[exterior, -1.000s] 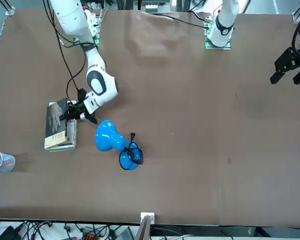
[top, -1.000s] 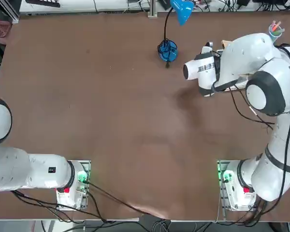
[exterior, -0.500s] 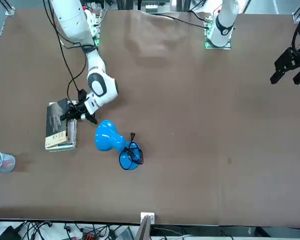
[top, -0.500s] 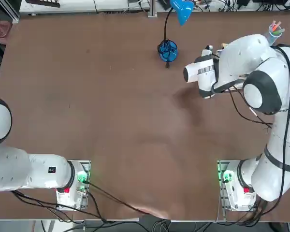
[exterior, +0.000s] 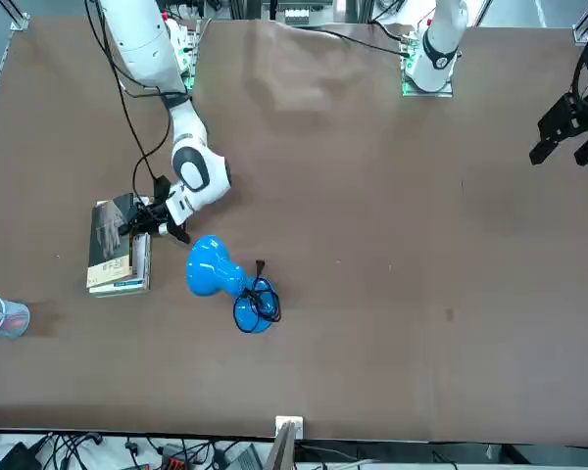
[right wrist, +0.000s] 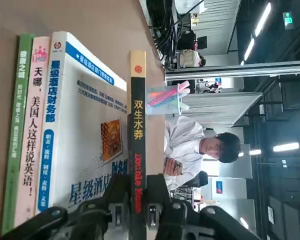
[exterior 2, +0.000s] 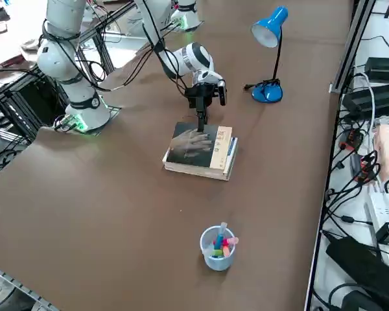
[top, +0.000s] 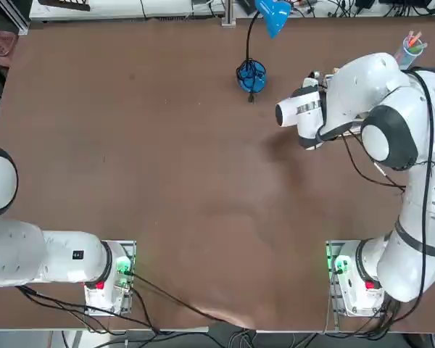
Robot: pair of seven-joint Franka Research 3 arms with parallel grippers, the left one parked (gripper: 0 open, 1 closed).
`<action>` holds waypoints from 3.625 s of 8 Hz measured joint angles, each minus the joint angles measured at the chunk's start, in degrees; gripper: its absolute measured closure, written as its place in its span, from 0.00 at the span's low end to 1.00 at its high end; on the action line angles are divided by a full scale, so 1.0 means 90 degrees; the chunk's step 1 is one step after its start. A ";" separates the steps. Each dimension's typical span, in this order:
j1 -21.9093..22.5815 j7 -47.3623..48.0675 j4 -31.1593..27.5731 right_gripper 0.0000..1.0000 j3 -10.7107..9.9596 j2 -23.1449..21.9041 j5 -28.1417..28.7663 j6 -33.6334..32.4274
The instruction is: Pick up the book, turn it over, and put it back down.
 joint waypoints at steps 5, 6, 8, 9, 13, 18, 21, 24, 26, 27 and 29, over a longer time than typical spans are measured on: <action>-0.0001 0.0264 0.0006 0.86 -0.0006 0.0072 -0.0209 0.0041; -0.0001 0.0293 0.0006 0.86 -0.0007 0.0096 -0.0230 0.0044; -0.0001 0.0363 0.0009 0.86 -0.0010 0.0189 -0.0276 0.0044; -0.0002 0.0389 0.0010 0.86 -0.0016 0.0220 -0.0282 0.0044; -0.0004 0.0409 0.0018 0.55 -0.0039 0.0227 -0.0286 0.0043; -0.0109 0.0485 0.0137 0.00 -0.0067 -0.0065 -0.0216 0.0119; -0.0340 0.0840 0.0036 0.00 -0.0073 -0.0542 0.0148 0.0989; -0.0423 0.1173 -0.0422 0.00 -0.0074 -0.0909 0.0192 0.1714; -0.0634 0.1181 -0.0885 0.00 -0.0088 -0.1429 0.0192 0.2154; -0.0681 0.1181 -0.1009 0.00 -0.0091 -0.1568 0.0192 0.2188; -0.0803 0.1195 -0.1064 0.00 -0.0093 -0.1620 0.0192 0.2218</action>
